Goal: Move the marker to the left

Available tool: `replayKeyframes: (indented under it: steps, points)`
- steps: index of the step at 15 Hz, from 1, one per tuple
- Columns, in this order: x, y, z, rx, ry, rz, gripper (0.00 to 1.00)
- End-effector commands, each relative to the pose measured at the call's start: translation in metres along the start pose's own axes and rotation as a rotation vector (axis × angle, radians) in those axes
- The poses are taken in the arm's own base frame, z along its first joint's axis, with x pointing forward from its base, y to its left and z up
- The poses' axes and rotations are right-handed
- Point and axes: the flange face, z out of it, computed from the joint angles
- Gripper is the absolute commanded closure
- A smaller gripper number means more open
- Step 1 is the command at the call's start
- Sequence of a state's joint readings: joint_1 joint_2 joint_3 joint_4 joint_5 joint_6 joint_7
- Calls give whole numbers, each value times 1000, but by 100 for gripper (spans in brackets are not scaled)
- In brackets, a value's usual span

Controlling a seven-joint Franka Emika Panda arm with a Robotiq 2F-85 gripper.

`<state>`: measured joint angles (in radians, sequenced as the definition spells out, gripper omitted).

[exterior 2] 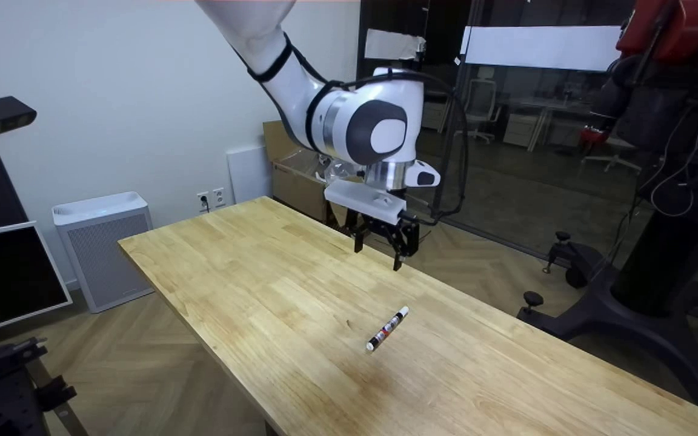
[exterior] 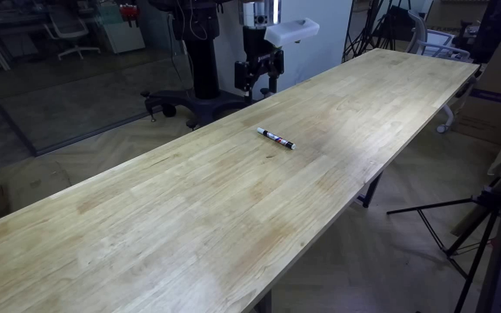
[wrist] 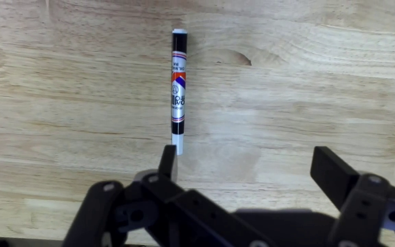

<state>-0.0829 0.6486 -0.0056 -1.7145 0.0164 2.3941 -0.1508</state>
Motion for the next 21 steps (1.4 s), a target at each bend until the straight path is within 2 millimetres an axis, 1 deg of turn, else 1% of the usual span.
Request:
replayKeyframes:
  steps: [1,5,8,11,17,19,21]
  points:
    - [-18,-2,18,-41,33,-17,0]
    - [-31,4,43,-54,89,-35,0]
    - [-45,9,55,-40,107,-20,0]
    - [-60,21,67,-22,116,8,0]
    - [-88,44,86,40,120,64,0]
    - [-94,53,89,54,116,69,0]
    - [-94,62,90,68,107,61,0]
